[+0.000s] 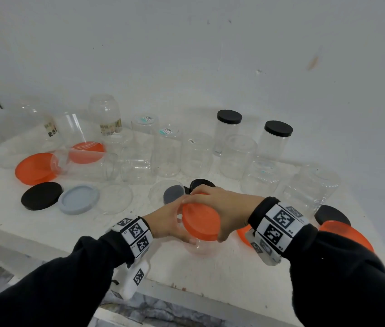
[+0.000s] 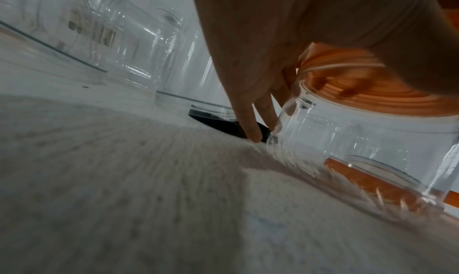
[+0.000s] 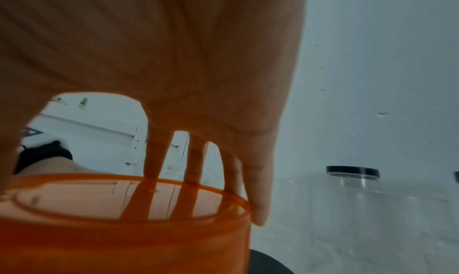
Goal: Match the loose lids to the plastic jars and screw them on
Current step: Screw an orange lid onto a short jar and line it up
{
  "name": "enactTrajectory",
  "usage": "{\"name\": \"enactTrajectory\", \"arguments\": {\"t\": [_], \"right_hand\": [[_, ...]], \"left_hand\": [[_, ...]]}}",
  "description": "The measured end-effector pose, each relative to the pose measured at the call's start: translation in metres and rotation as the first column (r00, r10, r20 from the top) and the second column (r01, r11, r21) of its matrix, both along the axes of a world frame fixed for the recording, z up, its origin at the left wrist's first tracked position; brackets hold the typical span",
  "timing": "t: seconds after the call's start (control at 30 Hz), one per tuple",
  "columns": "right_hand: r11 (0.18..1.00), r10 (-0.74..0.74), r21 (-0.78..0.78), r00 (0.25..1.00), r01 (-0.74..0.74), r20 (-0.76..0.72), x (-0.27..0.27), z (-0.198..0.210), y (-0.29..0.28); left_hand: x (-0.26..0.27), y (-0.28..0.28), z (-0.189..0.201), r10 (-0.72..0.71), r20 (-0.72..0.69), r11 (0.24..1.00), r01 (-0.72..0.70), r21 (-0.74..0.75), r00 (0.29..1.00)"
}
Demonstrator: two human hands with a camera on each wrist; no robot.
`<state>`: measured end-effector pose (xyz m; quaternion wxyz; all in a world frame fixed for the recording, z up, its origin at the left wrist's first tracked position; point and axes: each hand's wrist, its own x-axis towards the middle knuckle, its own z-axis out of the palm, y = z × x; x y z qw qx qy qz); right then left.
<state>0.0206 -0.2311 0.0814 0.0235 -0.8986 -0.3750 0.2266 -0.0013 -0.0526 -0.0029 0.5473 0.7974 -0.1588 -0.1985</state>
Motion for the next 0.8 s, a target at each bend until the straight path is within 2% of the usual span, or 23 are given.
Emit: {"name": "enactTrajectory", "arguments": {"t": [0.17,0.43,0.8], "right_hand": [[0.999,0.049,0.008,0.999,-0.049,0.01,0.0015,-0.0006,0.0026],[0.998,-0.007,0.061,0.998,0.011,-0.066,0.0022,-0.0001,-0.0019],[0.999,-0.037,0.042,0.996,0.034,0.076,-0.0026,-0.0018,-0.0022]], "left_hand": [[0.0006,0.0004,-0.0001,-0.019,0.02,1.0,0.019,-0.008,1.0],[0.0002,0.0015,-0.0026,0.002,-0.011,1.0,-0.003,-0.029,1.0],[0.0009,0.002,-0.0052,0.019,0.001,1.0,-0.019,-0.012,1.0]]}}
